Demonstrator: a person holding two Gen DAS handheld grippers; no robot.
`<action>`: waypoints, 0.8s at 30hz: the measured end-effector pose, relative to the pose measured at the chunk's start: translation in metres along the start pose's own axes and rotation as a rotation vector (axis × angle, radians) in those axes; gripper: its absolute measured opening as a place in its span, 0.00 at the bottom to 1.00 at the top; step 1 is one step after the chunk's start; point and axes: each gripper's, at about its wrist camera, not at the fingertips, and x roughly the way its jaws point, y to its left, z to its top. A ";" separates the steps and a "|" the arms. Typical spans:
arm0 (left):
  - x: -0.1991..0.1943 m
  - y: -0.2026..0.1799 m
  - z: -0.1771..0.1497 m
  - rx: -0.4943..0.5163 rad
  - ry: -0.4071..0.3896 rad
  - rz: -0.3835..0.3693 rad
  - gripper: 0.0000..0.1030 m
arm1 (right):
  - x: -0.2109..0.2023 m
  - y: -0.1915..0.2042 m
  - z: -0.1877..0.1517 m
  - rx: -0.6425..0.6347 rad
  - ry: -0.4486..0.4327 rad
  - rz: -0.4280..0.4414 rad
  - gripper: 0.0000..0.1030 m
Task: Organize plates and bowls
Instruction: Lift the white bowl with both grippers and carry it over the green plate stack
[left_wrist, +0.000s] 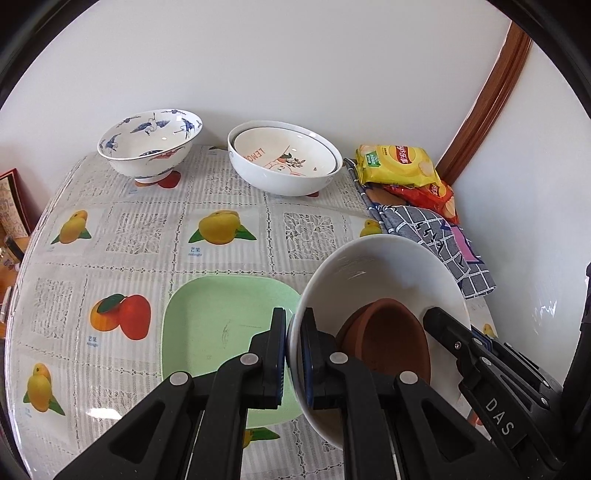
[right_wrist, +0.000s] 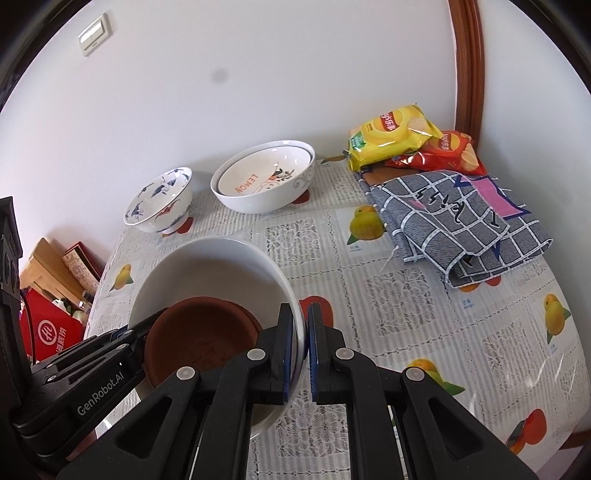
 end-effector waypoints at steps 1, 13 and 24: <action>0.000 0.002 0.000 -0.002 -0.001 0.001 0.08 | 0.001 0.002 0.000 -0.002 0.000 0.001 0.08; -0.001 0.021 0.002 -0.029 -0.001 0.014 0.08 | 0.009 0.019 0.000 -0.031 0.006 0.015 0.08; 0.005 0.038 0.001 -0.054 0.010 0.027 0.08 | 0.022 0.031 -0.002 -0.052 0.024 0.028 0.08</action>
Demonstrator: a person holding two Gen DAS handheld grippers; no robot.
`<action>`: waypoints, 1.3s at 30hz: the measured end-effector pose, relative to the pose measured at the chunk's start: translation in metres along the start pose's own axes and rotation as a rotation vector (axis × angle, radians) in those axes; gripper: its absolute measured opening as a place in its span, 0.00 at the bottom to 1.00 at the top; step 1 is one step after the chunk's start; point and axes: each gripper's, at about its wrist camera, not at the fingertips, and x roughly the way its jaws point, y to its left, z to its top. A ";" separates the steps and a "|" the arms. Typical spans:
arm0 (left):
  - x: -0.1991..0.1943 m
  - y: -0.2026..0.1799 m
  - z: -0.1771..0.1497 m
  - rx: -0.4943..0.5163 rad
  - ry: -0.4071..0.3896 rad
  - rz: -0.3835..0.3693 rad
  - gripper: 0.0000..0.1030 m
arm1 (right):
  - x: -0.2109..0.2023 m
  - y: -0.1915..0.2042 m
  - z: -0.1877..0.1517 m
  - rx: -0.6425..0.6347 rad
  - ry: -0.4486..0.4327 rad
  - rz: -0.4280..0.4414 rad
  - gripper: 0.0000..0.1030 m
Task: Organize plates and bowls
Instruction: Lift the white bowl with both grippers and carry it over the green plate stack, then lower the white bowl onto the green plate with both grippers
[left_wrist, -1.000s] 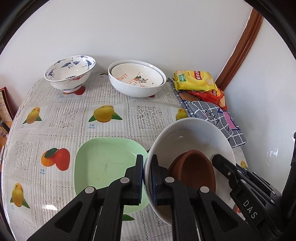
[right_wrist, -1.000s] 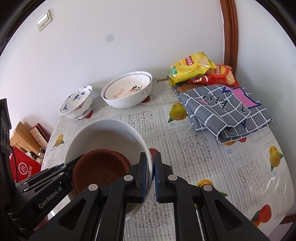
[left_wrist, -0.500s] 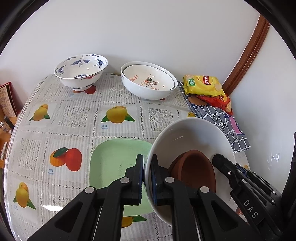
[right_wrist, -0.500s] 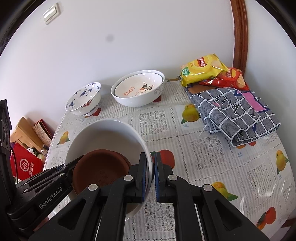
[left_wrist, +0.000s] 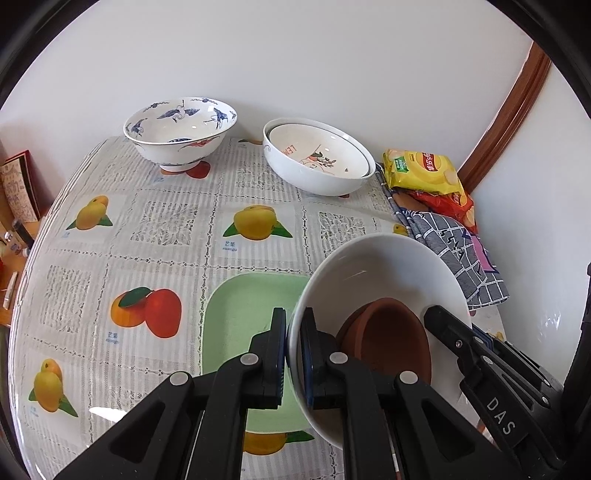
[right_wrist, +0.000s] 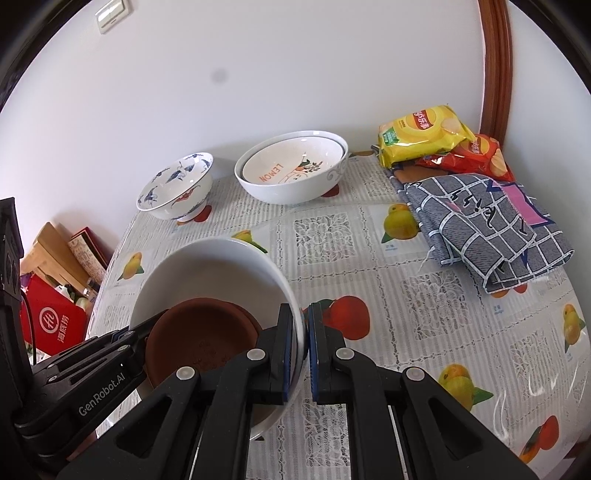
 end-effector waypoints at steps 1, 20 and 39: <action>0.001 0.001 0.000 -0.001 0.002 0.002 0.08 | 0.001 0.001 0.000 -0.001 0.002 0.001 0.08; 0.022 0.034 -0.002 -0.048 0.049 0.033 0.08 | 0.038 0.020 -0.005 -0.023 0.060 0.029 0.08; 0.053 0.042 -0.005 -0.057 0.084 0.054 0.08 | 0.082 0.017 -0.011 -0.016 0.134 0.025 0.09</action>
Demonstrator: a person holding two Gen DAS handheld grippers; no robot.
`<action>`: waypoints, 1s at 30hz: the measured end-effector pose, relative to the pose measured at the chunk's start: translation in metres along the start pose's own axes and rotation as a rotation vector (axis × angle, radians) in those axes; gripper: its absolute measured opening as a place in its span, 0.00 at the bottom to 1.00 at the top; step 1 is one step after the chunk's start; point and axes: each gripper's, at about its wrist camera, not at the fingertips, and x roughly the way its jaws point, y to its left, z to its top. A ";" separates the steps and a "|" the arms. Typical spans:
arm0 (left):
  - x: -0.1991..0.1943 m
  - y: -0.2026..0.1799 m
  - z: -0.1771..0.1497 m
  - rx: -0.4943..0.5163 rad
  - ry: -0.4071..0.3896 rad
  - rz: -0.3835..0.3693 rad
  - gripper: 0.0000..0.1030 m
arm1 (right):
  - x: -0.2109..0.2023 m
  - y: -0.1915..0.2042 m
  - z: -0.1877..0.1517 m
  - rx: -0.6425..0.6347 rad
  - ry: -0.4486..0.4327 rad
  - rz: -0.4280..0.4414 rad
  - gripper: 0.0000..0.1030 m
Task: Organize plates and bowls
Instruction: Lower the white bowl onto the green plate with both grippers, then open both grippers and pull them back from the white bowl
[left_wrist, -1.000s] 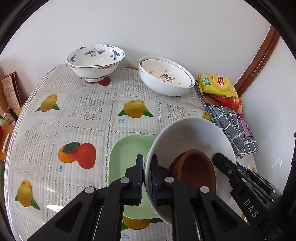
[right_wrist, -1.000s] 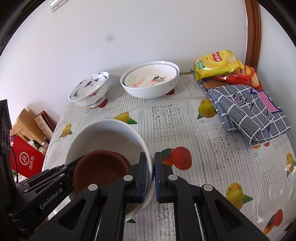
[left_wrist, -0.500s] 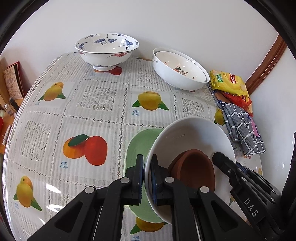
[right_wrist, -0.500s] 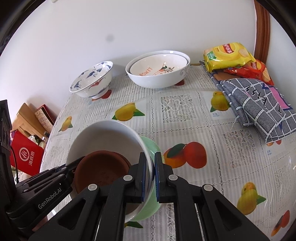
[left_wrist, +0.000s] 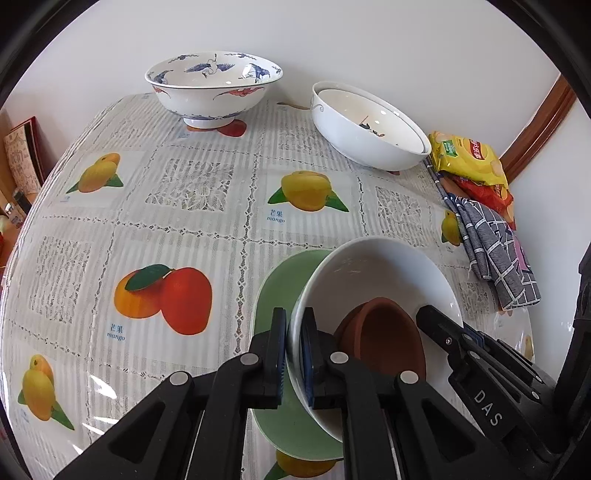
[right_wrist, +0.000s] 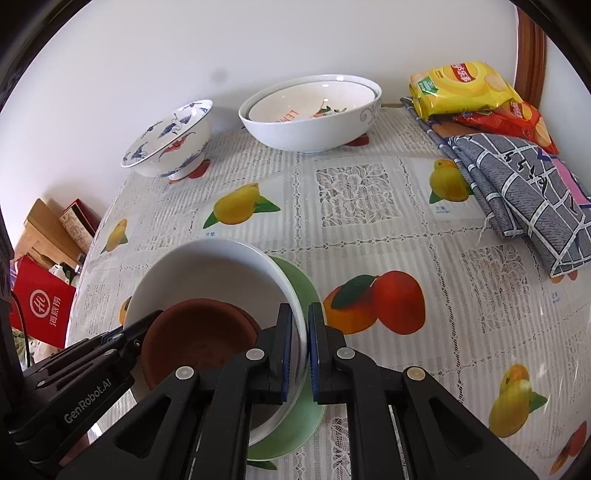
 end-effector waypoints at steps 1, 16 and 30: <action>0.000 0.000 0.001 -0.001 0.001 0.001 0.08 | 0.000 0.000 0.000 -0.001 0.002 0.001 0.09; 0.005 0.003 -0.001 -0.023 0.051 -0.032 0.13 | 0.003 -0.006 0.001 0.011 0.031 0.035 0.08; -0.021 0.007 -0.010 -0.017 0.024 -0.011 0.26 | -0.027 -0.002 -0.008 -0.030 0.005 0.006 0.08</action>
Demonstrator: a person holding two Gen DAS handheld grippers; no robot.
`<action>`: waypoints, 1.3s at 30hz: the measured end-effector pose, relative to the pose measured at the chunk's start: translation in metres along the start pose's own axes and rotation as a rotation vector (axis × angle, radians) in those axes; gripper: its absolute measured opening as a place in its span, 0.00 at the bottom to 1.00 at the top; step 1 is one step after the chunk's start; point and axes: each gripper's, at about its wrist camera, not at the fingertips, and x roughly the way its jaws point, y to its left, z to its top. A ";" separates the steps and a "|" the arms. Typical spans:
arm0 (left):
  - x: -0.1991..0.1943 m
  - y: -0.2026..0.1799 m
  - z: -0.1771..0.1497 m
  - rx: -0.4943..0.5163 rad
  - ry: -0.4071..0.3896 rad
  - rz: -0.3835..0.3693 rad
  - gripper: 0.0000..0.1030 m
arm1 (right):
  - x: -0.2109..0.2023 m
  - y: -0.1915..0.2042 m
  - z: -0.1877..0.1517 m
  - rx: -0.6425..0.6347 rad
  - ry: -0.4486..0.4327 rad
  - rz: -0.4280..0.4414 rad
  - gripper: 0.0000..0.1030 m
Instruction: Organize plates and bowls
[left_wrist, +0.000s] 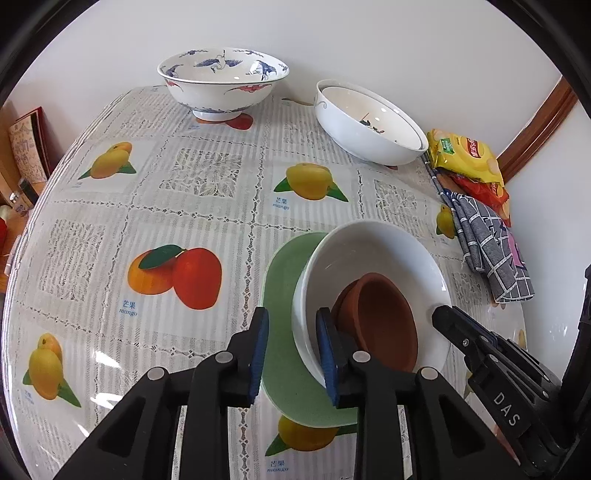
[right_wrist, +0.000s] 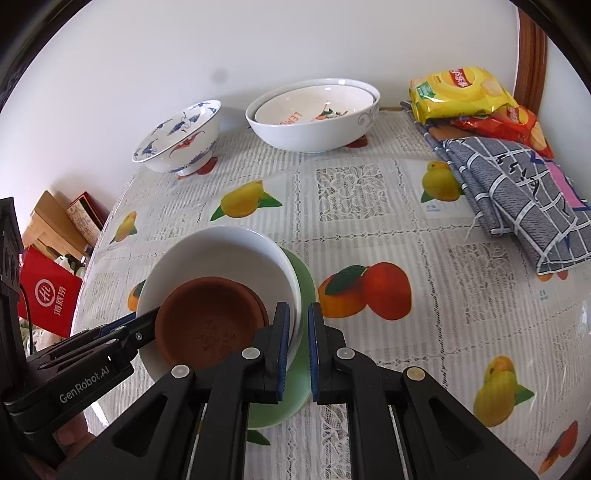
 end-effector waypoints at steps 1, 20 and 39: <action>-0.003 0.000 -0.002 0.002 -0.004 0.003 0.26 | -0.003 0.000 -0.001 -0.001 -0.001 0.003 0.08; -0.102 -0.048 -0.079 0.080 -0.155 -0.001 0.46 | -0.122 -0.016 -0.066 -0.040 -0.145 -0.097 0.66; -0.188 -0.103 -0.168 0.153 -0.329 0.070 0.81 | -0.232 -0.062 -0.140 -0.024 -0.292 -0.221 0.94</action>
